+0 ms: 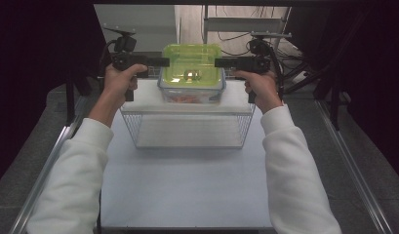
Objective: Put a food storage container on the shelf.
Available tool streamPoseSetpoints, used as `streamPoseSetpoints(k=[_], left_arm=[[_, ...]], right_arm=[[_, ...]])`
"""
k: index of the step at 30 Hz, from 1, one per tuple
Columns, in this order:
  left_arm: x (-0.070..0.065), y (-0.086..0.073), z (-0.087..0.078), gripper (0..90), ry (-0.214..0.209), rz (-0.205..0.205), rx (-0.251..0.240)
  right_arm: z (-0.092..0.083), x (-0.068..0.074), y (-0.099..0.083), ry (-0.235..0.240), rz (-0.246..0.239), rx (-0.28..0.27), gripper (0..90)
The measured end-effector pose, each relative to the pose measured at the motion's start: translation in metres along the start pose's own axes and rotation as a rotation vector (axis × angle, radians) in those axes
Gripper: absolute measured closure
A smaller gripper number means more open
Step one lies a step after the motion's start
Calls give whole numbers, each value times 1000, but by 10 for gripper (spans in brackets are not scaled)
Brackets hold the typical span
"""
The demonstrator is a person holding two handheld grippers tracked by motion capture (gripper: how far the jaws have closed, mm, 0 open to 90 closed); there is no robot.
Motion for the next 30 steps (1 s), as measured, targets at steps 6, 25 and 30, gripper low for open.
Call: streamPoseSetpoints(k=[6, 25, 30], left_arm=[[4, 2, 6, 738, 27, -25, -11], [10, 1, 22, 270, 91, 9, -40], [3, 1, 11, 219, 91, 47, -51]], right_arm=[[8, -3, 1, -38, 3, -13, 742], [13, -14, -6, -56, 55, -37, 393], [3, -9, -5, -44, 44, -55, 358]])
Point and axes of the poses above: each handheld gripper's, and its own axes: z roughly forward along the jaws, y roughly out of its top, x roughly to its left, the point moved 1 cm from there along z, roughly forward along the jaws, and after that the axes turned 7 degrees about z, right-handed, at the moved point
